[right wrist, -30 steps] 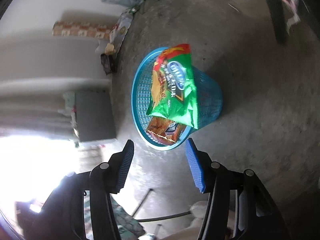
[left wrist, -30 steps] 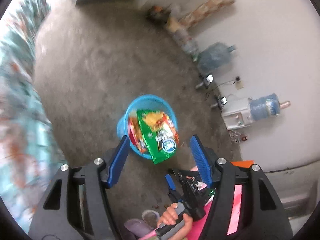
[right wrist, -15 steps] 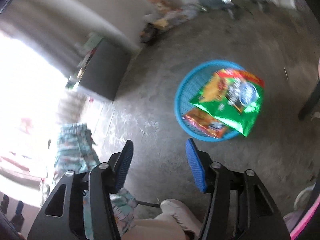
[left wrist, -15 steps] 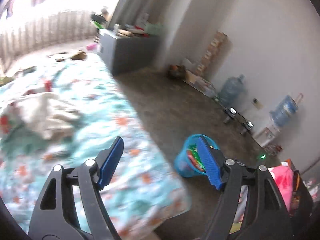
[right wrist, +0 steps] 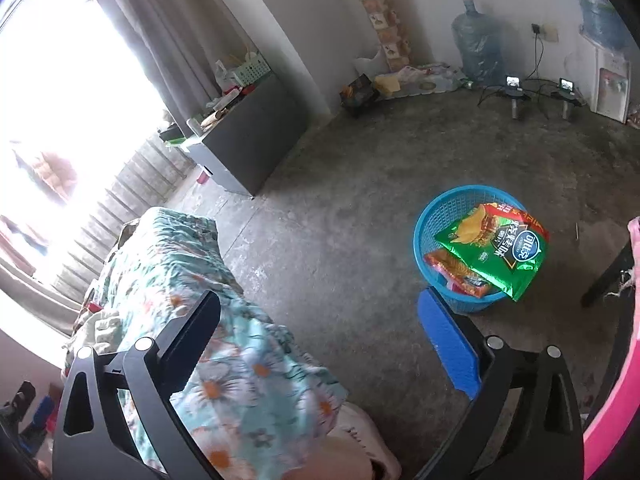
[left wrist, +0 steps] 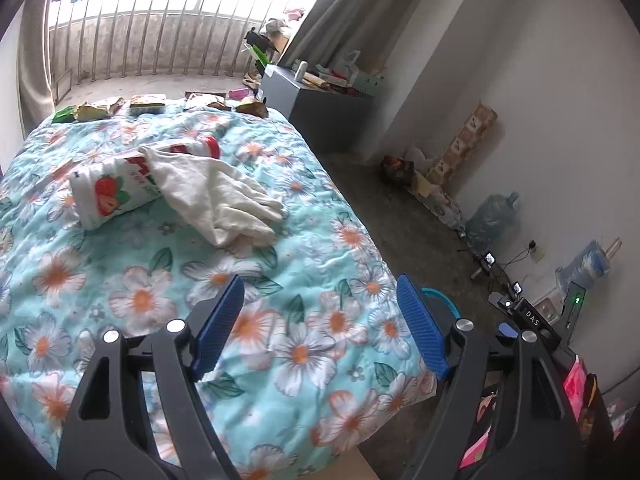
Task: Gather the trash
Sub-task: 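Swing both tools back toward the white cloth and bottle on the bed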
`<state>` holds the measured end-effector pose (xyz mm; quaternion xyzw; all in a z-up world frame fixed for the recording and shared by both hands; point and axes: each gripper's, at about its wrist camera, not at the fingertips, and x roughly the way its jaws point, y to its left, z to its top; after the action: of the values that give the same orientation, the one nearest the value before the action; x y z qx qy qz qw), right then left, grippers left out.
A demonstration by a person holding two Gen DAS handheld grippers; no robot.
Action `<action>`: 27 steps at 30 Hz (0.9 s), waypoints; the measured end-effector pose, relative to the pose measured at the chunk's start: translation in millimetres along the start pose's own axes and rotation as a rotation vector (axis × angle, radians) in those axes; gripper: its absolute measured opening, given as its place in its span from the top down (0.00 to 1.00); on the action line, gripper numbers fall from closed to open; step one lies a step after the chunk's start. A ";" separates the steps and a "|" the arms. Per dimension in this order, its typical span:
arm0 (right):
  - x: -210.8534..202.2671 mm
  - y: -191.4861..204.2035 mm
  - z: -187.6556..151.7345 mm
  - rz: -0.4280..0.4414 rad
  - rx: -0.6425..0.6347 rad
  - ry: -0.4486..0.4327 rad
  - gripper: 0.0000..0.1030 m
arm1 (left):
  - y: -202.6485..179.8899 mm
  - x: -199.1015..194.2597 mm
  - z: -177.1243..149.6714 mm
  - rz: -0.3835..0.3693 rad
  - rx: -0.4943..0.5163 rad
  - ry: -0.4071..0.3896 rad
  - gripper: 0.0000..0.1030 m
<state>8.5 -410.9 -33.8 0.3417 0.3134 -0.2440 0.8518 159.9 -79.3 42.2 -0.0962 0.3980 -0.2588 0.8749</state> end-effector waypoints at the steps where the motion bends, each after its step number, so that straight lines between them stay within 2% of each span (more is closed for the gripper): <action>1: -0.6 5.6 -1.5 -0.005 -0.003 0.006 0.06 | 3.2 -1.7 -1.7 -0.001 -0.004 -0.005 0.26; 5: -1.0 21.0 -6.2 0.053 0.003 0.063 0.06 | 18.6 -8.6 -1.9 -0.003 -0.026 -0.018 0.26; 11: -12.9 51.1 -14.8 0.079 -0.084 0.030 0.06 | 43.3 -25.0 -4.2 0.007 -0.061 -0.053 0.26; 20: -23.4 124.8 -31.1 0.124 -0.306 -0.001 0.06 | 91.8 -58.4 -11.4 0.081 -0.129 -0.153 0.26; 24: -26.4 174.8 -47.9 0.192 -0.462 -0.039 0.06 | 120.5 -72.1 -19.1 0.127 -0.157 -0.196 0.26; 26: -20.2 195.0 -51.8 0.243 -0.482 0.002 0.06 | 132.0 -74.1 -21.5 0.141 -0.173 -0.206 0.26; 27: -12.3 205.7 -53.0 0.291 -0.472 0.059 0.06 | 140.9 -74.9 -22.9 0.147 -0.186 -0.207 0.26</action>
<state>110.1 -236.3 32.9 0.1824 0.3340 -0.0295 0.9243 154.6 80.6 22.6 -0.1737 0.3338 -0.1445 0.9151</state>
